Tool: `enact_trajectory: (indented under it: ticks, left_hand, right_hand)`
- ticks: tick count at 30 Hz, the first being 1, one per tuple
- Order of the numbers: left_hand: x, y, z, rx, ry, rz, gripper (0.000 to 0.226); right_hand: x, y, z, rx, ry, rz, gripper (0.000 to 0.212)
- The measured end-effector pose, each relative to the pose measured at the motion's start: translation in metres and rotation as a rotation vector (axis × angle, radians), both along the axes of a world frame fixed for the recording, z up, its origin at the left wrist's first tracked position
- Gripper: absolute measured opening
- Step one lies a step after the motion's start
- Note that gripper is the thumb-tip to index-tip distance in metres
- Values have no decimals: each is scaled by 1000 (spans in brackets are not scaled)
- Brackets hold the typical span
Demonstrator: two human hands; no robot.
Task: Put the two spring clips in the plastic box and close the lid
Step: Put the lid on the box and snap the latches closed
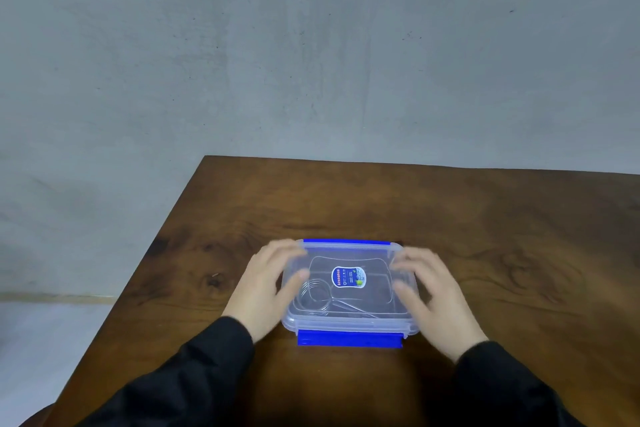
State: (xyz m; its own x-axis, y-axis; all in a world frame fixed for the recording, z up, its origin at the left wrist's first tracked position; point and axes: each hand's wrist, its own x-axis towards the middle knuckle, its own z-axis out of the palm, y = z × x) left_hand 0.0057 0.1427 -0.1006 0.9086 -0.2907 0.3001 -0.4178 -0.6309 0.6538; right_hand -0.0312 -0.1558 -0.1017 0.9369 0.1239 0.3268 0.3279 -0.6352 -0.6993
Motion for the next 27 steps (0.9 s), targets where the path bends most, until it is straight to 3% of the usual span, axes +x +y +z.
enact_trajectory:
  ticks: [3, 5, 7, 10, 19, 27]
  left_hand:
    - [-31, 19, -26, 336, -299, -230, 57]
    - [-39, 24, -41, 482, -324, -253, 70]
    - [-41, 20, -49, 528, -346, -217, 70]
    - [-40, 13, -50, 500, -350, -155, 70]
    - [-47, 15, -44, 260, -288, -113, 41]
    - [-53, 6, -46, 189, -186, -34, 46]
  right_hand:
    - [-35, -14, -33, -309, -75, 149, 50]
    - [-42, -15, -49, -422, -113, 140, 63]
    - [-42, -11, -52, -433, -171, 101, 65]
    - [-36, -9, -49, -389, -176, 88, 69]
    - [-36, -21, -41, -310, -89, 70, 46]
    - [-37, -13, -46, -284, -81, -2, 55]
